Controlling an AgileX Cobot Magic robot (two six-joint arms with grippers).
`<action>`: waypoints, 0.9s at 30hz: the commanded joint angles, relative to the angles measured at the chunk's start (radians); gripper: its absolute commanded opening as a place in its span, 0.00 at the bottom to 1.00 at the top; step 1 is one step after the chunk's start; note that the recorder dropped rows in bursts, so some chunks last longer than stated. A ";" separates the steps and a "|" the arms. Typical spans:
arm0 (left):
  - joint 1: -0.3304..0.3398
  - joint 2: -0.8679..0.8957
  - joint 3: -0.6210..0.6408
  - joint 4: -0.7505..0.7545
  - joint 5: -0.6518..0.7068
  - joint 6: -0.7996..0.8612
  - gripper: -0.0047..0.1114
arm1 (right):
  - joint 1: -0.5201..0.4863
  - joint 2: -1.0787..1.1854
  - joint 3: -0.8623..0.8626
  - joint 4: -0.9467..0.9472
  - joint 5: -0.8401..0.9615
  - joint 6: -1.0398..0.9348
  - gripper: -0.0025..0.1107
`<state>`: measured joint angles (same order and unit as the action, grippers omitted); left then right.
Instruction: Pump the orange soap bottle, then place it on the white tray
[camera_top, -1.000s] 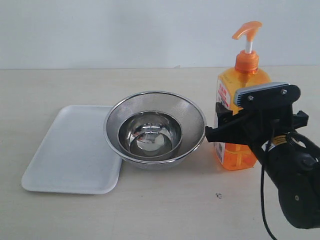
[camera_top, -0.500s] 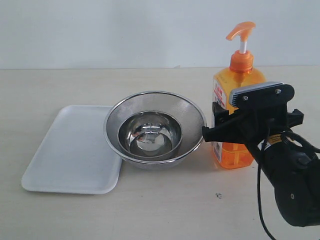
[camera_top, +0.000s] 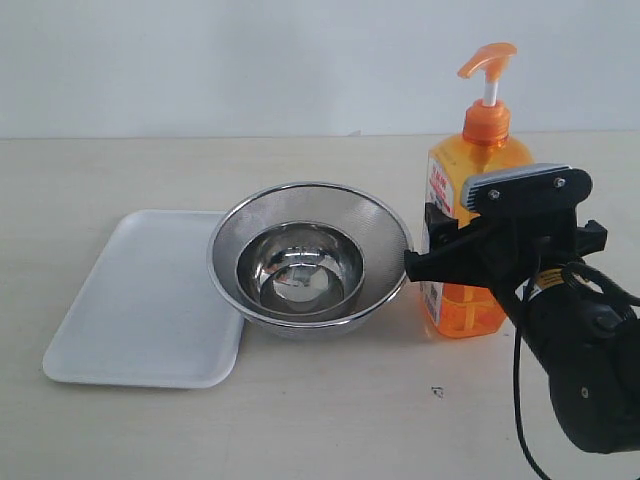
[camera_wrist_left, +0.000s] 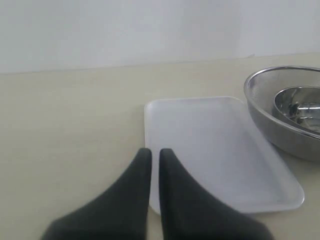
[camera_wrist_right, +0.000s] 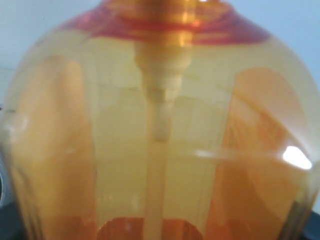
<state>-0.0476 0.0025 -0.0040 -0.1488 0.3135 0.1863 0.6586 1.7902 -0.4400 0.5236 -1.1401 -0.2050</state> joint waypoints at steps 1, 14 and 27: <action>0.003 -0.003 0.004 -0.077 -0.064 -0.011 0.08 | 0.000 -0.012 -0.013 -0.015 -0.081 -0.026 0.02; 0.003 0.020 -0.162 -0.650 -0.126 0.125 0.08 | 0.000 -0.012 -0.013 -0.013 -0.081 -0.078 0.02; 0.003 1.002 -0.745 -1.465 0.577 1.114 0.08 | 0.000 -0.012 -0.013 -0.013 -0.081 -0.085 0.02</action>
<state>-0.0476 0.8433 -0.6877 -1.3910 0.6791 1.0296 0.6586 1.7902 -0.4400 0.5214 -1.1401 -0.2822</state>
